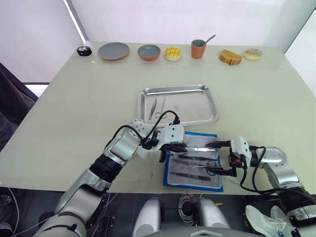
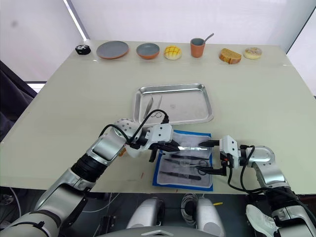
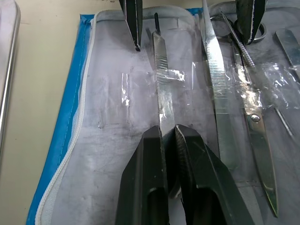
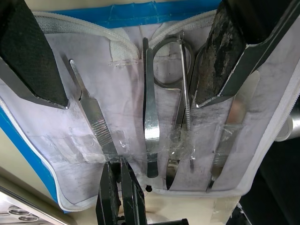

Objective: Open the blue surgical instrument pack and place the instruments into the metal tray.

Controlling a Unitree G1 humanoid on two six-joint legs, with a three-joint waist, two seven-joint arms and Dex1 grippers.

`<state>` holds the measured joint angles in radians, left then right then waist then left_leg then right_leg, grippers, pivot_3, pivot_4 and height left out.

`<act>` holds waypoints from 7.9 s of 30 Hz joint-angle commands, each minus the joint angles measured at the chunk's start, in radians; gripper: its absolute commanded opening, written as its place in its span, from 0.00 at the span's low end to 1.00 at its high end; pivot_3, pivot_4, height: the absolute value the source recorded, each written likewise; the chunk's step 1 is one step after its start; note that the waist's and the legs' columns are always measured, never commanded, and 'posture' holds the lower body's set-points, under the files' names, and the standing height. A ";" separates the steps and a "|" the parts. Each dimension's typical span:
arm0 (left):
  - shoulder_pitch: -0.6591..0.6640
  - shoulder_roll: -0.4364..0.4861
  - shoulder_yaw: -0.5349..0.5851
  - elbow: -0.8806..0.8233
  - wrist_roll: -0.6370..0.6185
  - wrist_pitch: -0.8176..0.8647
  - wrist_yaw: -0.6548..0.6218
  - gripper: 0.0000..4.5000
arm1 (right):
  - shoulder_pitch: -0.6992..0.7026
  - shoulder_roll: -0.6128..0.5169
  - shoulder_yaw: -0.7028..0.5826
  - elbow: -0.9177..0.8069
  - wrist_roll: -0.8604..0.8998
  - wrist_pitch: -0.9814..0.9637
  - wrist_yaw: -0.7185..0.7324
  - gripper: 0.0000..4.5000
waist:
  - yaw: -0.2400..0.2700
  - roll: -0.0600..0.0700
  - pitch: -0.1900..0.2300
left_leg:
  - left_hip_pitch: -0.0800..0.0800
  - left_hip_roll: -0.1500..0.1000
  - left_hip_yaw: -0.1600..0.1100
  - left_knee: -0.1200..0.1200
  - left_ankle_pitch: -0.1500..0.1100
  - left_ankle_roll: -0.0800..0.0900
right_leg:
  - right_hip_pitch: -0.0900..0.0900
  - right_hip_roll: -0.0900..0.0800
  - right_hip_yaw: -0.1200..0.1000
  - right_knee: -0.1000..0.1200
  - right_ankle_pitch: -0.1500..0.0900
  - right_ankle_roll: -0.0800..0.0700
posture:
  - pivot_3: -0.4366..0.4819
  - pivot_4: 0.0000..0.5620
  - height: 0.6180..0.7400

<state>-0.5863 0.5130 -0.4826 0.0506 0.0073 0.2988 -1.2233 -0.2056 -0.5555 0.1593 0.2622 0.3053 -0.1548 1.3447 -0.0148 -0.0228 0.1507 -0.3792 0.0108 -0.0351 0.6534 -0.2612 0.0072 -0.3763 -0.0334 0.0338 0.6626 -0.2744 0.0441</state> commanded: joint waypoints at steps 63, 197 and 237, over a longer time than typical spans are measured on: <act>-0.086 0.165 0.027 -0.172 -0.040 0.223 -0.162 0.02 | 0.014 0.031 0.068 0.082 -0.088 0.027 -0.031 1.00 | -0.022 0.000 0.000 | 0.000 0.001 -0.001 0.000 0.000 0.000 | 0.000 0.003 0.000 0.001 0.000 -0.001 | 0.48 0.27 1.00; 0.355 0.339 0.610 -0.205 -0.620 0.242 -0.168 0.97 | -0.021 0.007 0.036 0.093 -0.053 0.041 0.034 1.00 | 0.000 0.001 0.000 | 0.000 0.004 0.000 -0.001 0.000 0.000 | -0.001 -0.002 -0.002 -0.001 -0.001 -0.002 | 0.48 0.27 1.00; 0.102 0.023 0.096 -0.107 -0.198 0.037 -0.016 0.58 | -0.011 0.006 0.023 0.069 -0.043 0.044 0.033 1.00 | 0.002 0.000 0.000 | -0.001 0.001 -0.001 -0.001 0.000 0.000 | 0.000 -0.001 -0.002 -0.001 -0.001 -0.001 | 0.48 0.27 1.00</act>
<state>-0.4708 0.5376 -0.3792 -0.0466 -0.1949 0.3526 -1.2379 -0.2500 -0.5407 0.1583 0.2958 0.2939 -0.1415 1.3815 -0.0127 -0.0223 0.1508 -0.3802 0.0116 -0.0360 0.6526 -0.2614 0.0070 -0.3767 -0.0344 0.0315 0.6621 -0.2752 0.0429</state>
